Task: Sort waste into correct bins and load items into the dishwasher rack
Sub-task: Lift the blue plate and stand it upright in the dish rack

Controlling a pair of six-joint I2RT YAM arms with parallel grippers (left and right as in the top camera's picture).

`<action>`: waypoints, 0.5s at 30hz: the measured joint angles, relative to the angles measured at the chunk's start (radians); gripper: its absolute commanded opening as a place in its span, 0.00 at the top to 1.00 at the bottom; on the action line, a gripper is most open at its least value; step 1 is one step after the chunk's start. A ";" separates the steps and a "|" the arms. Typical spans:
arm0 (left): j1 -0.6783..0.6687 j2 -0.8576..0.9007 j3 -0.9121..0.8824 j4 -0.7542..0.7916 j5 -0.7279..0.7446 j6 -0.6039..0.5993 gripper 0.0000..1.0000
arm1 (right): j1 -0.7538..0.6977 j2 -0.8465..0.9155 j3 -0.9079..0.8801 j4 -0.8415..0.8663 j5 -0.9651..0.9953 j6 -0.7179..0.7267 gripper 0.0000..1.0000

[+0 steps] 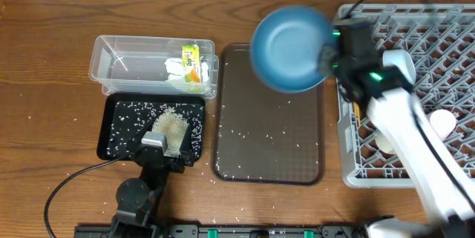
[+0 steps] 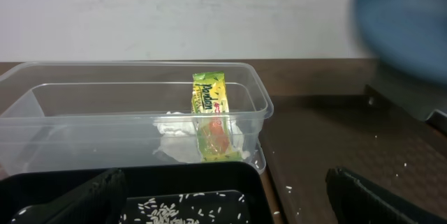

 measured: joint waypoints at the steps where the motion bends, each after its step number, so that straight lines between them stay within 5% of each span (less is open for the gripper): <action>1: 0.000 0.000 0.000 0.000 0.000 0.000 0.06 | 0.000 -0.046 0.002 0.003 0.090 -0.028 0.99; 7: 0.000 0.000 0.000 0.000 0.000 0.000 0.07 | -0.099 -0.150 0.006 0.116 0.658 -0.216 0.99; 15: 0.000 0.000 0.000 0.000 0.000 0.000 0.06 | -0.325 -0.084 0.003 0.336 0.901 -0.543 0.99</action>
